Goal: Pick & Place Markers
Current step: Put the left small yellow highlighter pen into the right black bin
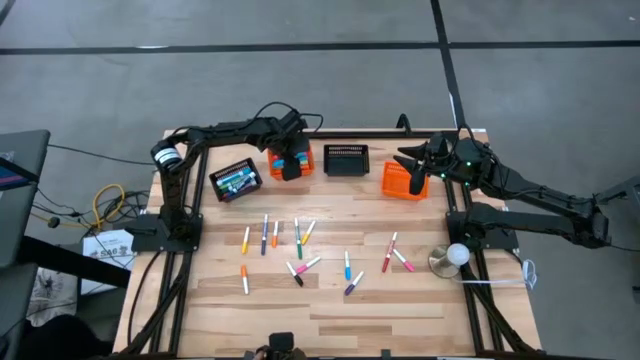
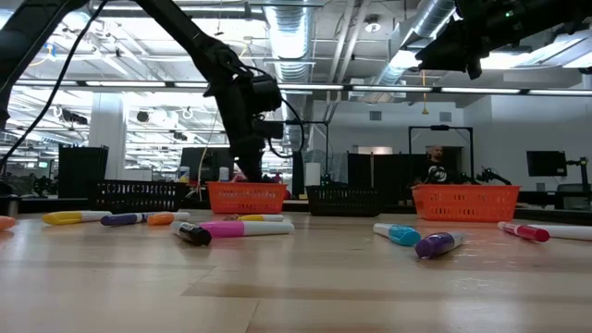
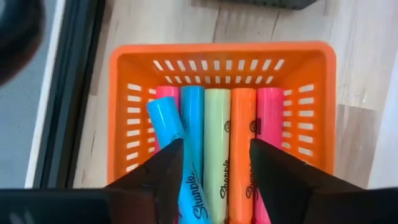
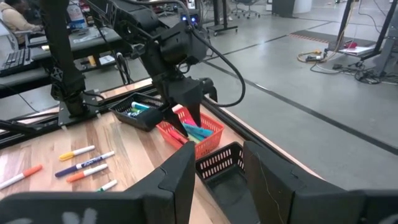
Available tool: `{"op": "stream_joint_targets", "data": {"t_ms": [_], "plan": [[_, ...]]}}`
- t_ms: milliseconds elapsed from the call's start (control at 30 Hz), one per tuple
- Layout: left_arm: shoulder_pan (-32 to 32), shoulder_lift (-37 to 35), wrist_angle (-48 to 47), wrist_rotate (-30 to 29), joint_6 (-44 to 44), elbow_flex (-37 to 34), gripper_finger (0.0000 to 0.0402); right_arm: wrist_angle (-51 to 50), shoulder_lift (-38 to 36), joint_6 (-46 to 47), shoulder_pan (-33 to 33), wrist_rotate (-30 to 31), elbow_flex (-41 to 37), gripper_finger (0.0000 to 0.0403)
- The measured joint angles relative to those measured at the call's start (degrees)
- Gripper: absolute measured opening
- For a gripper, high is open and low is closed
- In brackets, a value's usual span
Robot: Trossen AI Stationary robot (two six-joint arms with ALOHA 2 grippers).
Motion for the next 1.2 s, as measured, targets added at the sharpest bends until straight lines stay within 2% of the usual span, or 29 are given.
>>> {"op": "stream_joint_targets", "data": {"t_ms": [200, 400, 500, 667, 767, 933, 1067, 1200], "plan": [[-1.21, -2.28, 0.26, -1.12, -0.79, 0.0, 0.0207, 0.0, -0.01, -0.09, -0.02, 0.0, 0.0, 0.0124], [-3.55, -7.58, 1.08, -1.34, -1.1, 0.0, 0.0205, 0.0, -0.02, 0.02, -0.02, -0.01, 0.0, 0.0124], [-5.2, -11.0, 1.91, -1.31, -3.91, 0.0, 0.0204, 0.0, 0.0, 0.04, -0.02, -0.01, 0.0, 0.0124], [-8.77, -16.42, 2.79, -1.36, -13.37, 0.0, 0.0204, 0.0, -0.02, 0.0, -0.02, -0.01, 0.0, 0.0124], [-11.74, -18.33, 2.9, -1.31, -23.44, 0.02, 0.0204, 0.0, -0.01, -0.02, -0.02, -0.01, 0.0, 0.0124], [-17.57, -18.88, 2.73, -1.31, -38.02, 0.02, 0.0204, 0.0, -0.02, -0.05, -0.02, -0.01, 0.0, 0.0124], [-21.85, -18.88, 1.89, -1.24, -45.88, 0.02, 0.0204, 0.0, -0.01, -0.25, -0.02, -0.01, 0.0, 0.0124], [-24.48, -18.88, 0.93, -1.27, -53.5, 0.02, 0.0204, 0.0, -0.01, -4.38, -0.02, -0.01, 0.0, 0.0124]]}}
